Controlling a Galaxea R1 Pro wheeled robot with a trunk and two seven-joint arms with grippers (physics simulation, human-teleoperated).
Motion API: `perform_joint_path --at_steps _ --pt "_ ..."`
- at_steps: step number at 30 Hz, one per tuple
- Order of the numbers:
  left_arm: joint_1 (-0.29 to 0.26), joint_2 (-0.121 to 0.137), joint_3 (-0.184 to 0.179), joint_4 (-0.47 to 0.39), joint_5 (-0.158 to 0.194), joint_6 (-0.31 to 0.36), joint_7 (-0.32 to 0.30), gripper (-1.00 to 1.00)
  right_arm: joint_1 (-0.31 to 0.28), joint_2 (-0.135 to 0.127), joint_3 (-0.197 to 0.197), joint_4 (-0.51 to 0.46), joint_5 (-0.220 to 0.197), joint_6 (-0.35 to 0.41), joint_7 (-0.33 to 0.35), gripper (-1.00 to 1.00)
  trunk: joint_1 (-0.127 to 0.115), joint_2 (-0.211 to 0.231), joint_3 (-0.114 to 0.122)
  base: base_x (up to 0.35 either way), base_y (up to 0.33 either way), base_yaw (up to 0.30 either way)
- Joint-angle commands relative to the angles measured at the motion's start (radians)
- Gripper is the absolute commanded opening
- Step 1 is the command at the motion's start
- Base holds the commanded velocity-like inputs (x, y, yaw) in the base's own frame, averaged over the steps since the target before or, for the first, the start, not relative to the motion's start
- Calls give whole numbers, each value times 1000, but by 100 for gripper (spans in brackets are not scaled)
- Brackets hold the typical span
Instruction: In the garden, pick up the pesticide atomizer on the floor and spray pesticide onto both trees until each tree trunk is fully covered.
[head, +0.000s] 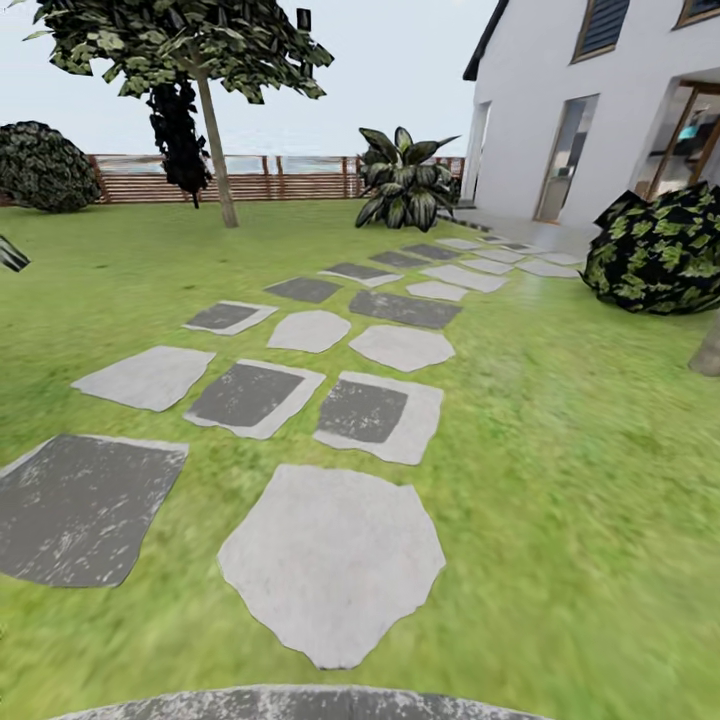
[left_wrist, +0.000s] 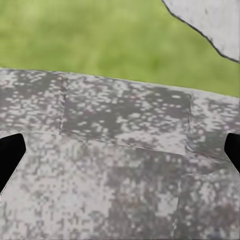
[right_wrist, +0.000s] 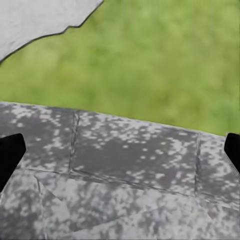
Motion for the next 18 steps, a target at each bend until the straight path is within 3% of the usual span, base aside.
perform_joint_path --at_steps 1,6,18 --pt "-1 0 5 1 0 -3 0 100 0 0 0 0 2 -3 -1 100 0 0 -2 339 0 223" --pt "-1 4 26 1 0 -3 0 100 0 0 0 0 2 -4 -1 100 0 0 -7 339 0 226" --pt "-1 4 30 1 1 -3 -1 100 0 3 1 0 3 -3 -1 100 0 0 -13 340 0 252"
